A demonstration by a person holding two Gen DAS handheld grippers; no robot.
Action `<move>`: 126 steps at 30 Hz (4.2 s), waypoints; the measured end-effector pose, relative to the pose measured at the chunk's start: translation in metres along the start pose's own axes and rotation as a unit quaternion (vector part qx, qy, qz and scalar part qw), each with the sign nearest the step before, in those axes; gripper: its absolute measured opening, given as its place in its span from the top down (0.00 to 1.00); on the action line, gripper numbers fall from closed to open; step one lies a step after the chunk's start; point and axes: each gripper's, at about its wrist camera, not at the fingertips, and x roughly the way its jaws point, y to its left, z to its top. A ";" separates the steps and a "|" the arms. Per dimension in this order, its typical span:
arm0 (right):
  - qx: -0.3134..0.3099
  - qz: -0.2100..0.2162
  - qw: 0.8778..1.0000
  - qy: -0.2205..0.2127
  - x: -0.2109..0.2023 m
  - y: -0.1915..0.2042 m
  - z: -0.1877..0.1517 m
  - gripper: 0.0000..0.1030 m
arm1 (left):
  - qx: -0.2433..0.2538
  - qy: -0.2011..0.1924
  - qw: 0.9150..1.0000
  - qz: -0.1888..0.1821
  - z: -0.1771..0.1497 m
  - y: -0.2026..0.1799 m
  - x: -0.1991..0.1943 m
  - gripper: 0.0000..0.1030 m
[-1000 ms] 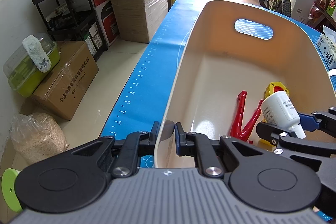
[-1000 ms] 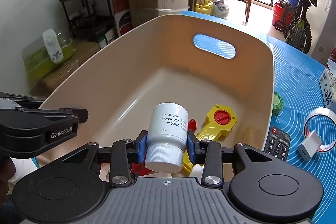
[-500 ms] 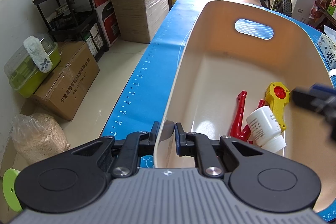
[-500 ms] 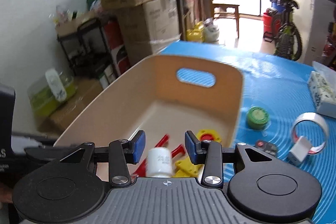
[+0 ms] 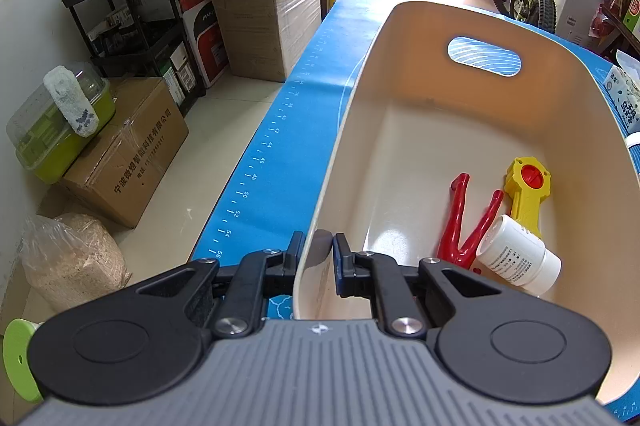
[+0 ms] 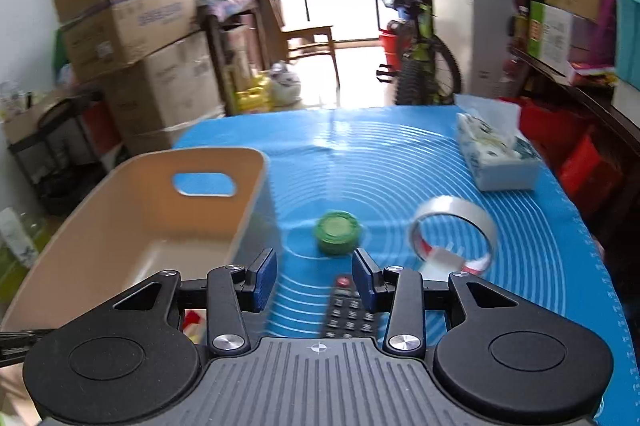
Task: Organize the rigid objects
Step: 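Grasp the black TV remote on the mat with the right tool, then carry the black remote into the basket with the right tool and release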
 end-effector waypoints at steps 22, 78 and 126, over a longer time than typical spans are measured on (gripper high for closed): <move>-0.017 -0.033 0.998 0.053 0.054 -0.010 -0.046 0.51 | 0.000 0.000 1.000 0.000 -0.001 0.000 0.000 0.84; -0.048 -0.048 0.997 0.022 0.050 0.003 -0.062 0.48 | -0.001 0.001 1.000 -0.003 -0.001 -0.001 0.002 0.85; -0.198 0.122 0.961 0.148 0.020 0.157 -0.028 0.48 | -0.002 0.000 1.000 -0.004 0.000 -0.001 0.000 0.85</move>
